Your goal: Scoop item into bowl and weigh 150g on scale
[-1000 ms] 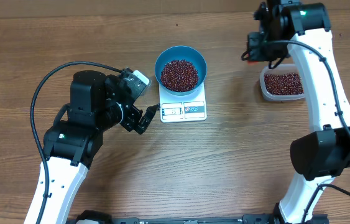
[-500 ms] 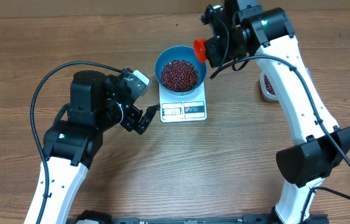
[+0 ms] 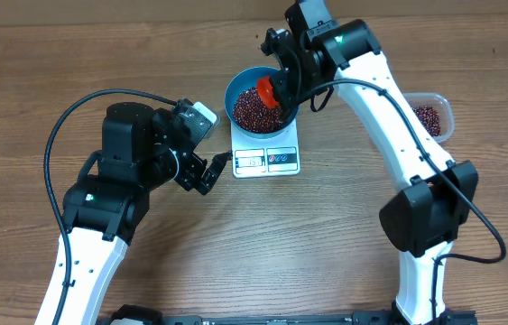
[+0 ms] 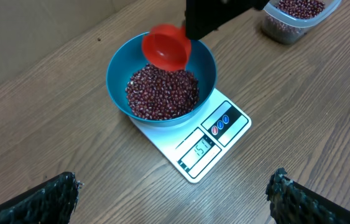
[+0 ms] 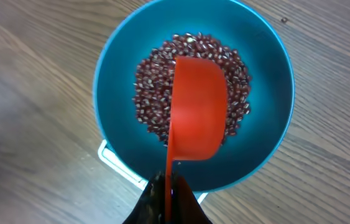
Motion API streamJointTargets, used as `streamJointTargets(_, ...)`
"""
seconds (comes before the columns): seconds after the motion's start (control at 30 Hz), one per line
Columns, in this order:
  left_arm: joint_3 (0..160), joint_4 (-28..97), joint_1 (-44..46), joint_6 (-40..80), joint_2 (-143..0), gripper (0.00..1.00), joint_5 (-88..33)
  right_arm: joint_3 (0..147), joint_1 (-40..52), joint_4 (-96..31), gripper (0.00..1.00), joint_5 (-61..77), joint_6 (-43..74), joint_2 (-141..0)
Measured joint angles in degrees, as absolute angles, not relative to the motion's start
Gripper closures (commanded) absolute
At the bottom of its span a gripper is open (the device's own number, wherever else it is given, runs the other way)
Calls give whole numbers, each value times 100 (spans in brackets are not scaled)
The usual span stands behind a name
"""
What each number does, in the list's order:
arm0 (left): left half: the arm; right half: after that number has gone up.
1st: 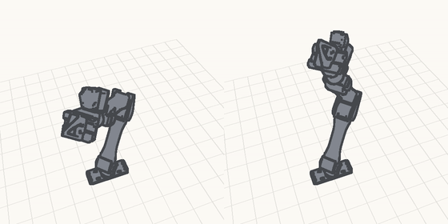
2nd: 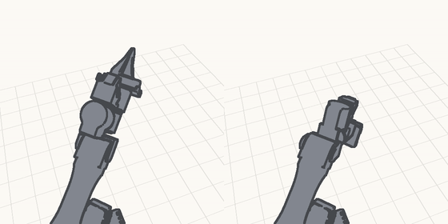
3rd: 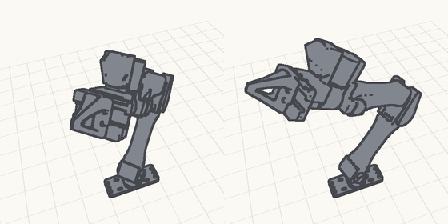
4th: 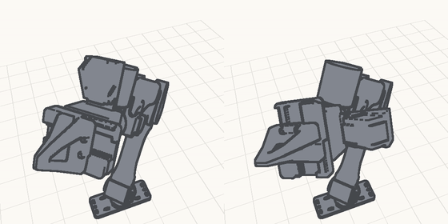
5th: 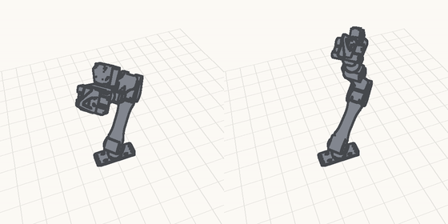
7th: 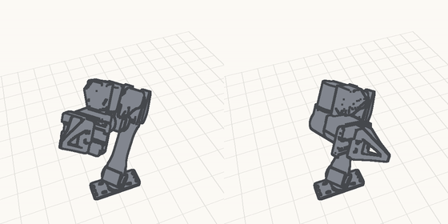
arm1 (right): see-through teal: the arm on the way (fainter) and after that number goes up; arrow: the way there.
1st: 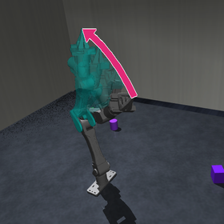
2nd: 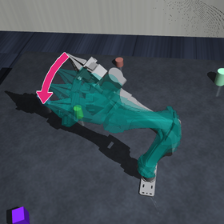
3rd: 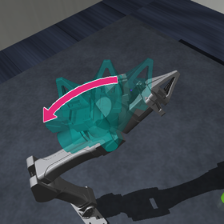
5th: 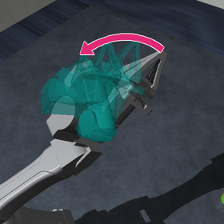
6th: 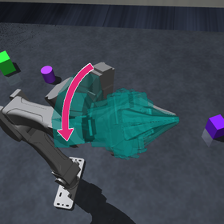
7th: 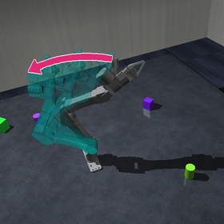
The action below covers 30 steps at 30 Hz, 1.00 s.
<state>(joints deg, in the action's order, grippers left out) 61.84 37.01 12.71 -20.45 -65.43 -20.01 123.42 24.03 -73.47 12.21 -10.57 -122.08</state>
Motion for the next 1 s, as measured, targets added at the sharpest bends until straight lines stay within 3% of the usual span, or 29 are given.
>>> streamJointTargets(1.0, 6184, 3701, 1271, -2045, -6543, 0, -2001, 12342, 2403, -6899, 96, 808, -1208, -12805)
